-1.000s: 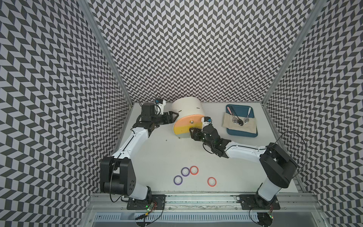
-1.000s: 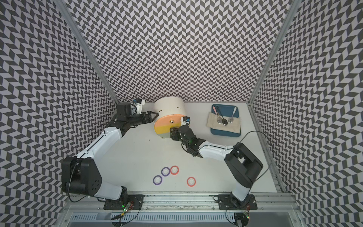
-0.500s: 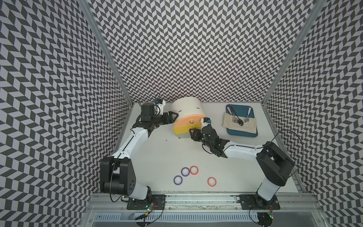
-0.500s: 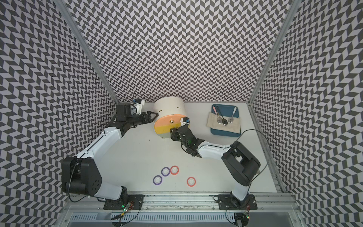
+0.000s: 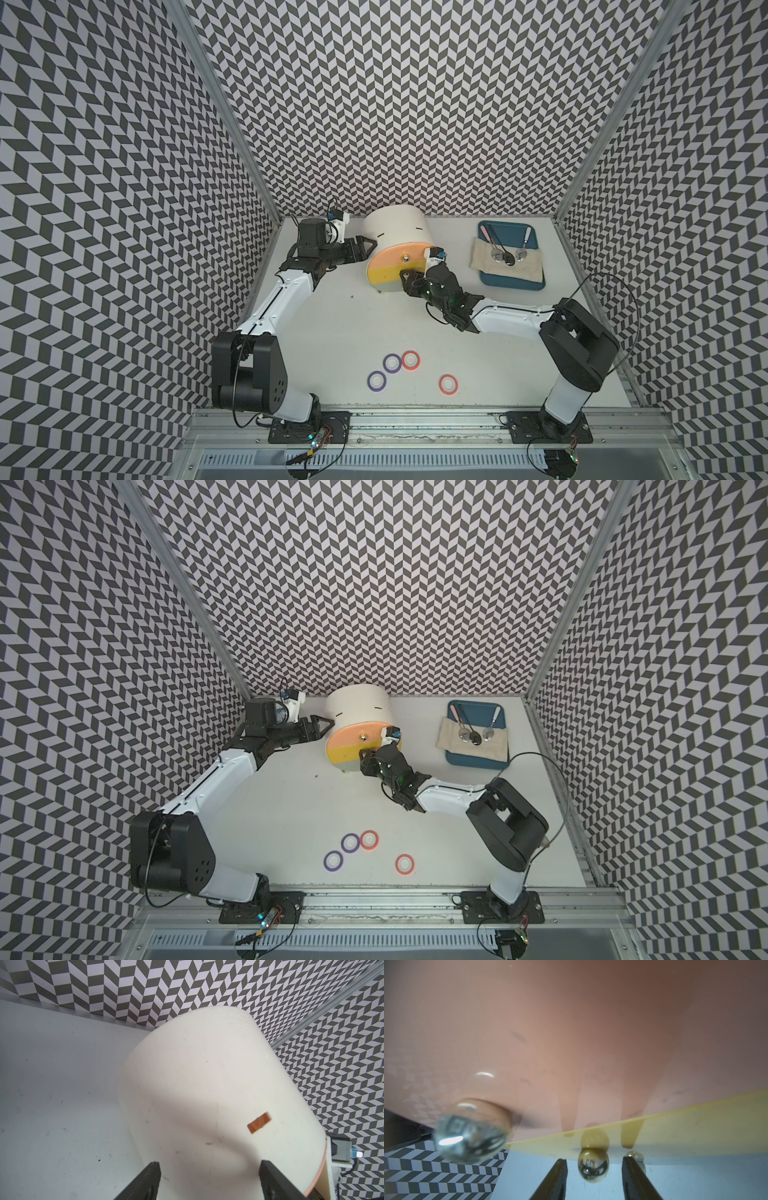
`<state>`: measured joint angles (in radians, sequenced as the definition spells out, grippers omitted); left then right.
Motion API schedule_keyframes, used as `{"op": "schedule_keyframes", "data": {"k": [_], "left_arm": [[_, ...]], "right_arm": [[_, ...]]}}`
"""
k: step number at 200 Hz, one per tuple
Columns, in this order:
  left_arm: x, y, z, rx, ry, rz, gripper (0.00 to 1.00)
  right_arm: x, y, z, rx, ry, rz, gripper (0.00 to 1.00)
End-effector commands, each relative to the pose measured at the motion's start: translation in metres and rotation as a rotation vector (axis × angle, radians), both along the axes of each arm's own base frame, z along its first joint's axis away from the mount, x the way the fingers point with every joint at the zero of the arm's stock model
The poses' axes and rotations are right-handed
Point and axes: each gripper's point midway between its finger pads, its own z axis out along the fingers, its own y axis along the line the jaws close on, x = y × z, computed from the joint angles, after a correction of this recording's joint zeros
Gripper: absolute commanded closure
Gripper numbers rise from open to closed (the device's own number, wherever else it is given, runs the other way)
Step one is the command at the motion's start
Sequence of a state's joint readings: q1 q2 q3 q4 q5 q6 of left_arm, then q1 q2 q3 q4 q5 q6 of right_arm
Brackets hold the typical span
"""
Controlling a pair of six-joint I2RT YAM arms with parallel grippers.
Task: Place the transparent tape into the drawer according to color
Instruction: Open the drawer in the storage box.
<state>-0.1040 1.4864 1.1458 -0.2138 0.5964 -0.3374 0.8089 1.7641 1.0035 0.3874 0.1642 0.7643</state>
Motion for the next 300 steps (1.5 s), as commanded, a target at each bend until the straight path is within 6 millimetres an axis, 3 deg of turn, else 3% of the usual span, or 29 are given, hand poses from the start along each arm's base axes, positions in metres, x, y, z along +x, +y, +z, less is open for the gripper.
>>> {"op": "schedule_keyframes", "data": {"k": [1,68,187,300], "left_arm": [[-0.007,-0.001,0.001,0.002,-0.007,-0.016,0.21],[-0.008,0.000,0.002,0.000,-0.008,-0.016,0.21],[-0.007,0.001,0.002,-0.001,-0.010,-0.014,0.21],[-0.006,0.001,0.003,-0.008,-0.012,-0.014,0.21]], "right_arm": [[0.009,0.006,0.014,0.037,-0.041,-0.014,0.54],[0.011,0.009,0.011,0.038,-0.034,-0.013,0.61],[0.005,0.010,0.018,0.043,-0.053,-0.018,0.95],[-0.031,-0.002,0.031,0.044,-0.059,-0.008,1.00]]}}
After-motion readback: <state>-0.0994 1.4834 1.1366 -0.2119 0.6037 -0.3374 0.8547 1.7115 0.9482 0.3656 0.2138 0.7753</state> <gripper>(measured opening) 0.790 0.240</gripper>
